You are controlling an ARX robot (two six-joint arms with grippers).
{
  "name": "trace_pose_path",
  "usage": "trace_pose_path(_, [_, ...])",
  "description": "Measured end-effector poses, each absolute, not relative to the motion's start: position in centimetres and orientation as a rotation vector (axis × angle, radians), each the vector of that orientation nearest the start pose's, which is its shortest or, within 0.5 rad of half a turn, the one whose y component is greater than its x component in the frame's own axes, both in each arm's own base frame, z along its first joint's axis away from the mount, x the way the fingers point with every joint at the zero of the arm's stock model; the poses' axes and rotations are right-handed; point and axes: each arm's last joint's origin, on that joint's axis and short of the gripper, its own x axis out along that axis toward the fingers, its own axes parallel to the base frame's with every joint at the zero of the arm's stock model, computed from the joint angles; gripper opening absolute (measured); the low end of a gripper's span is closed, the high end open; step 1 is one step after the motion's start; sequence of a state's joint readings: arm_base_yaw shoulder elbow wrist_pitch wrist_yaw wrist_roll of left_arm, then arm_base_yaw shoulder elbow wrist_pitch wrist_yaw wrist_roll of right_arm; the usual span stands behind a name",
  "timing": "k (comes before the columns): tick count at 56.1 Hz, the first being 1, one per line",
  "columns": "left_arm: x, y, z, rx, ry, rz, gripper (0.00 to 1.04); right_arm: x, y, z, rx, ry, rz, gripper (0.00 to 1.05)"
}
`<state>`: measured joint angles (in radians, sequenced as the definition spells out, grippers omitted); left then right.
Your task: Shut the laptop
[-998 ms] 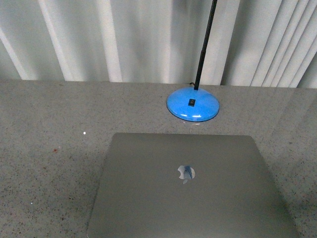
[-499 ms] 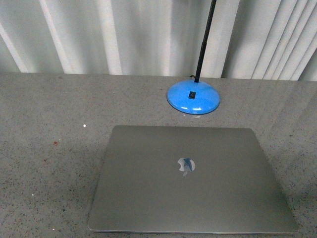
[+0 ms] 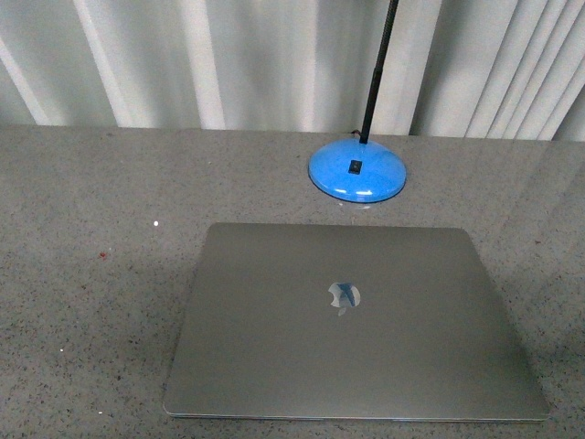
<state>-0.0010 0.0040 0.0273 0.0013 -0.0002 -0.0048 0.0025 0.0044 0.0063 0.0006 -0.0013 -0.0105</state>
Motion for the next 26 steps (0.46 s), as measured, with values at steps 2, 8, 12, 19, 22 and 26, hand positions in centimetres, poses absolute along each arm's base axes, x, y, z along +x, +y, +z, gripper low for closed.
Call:
trace_pose_path(2, [9.62,-0.01,17.26,-0.005,-0.025,0.0,0.98,9.76,0.03,16.54,-0.01,-0.002,0.004,0.97])
trace_pose_path(8, [9.62,-0.01,17.26,-0.005,-0.025,-0.001,0.98,9.76,0.03,16.54,-0.01,-0.002,0.004,0.97])
trace_pose_path(12, [9.62,-0.01,17.26,-0.005,-0.025,-0.001,0.98,9.76,0.03,16.54,-0.01,-0.002,0.004,0.97])
trace_pose_path(19, [9.62,-0.01,17.26,-0.005,-0.025,-0.001,0.98,9.76,0.03,16.54,-0.01,-0.002,0.004,0.97])
trace_pose_path(22, [9.62,-0.01,17.26,-0.005,-0.025,-0.001,0.98,9.76,0.03,16.54,-0.01,-0.002,0.004,0.97])
trace_pose_path(26, [9.62,-0.01,17.26,-0.005,-0.025,-0.001,0.98,9.76,0.03,16.54,-0.01,-0.002,0.004,0.97])
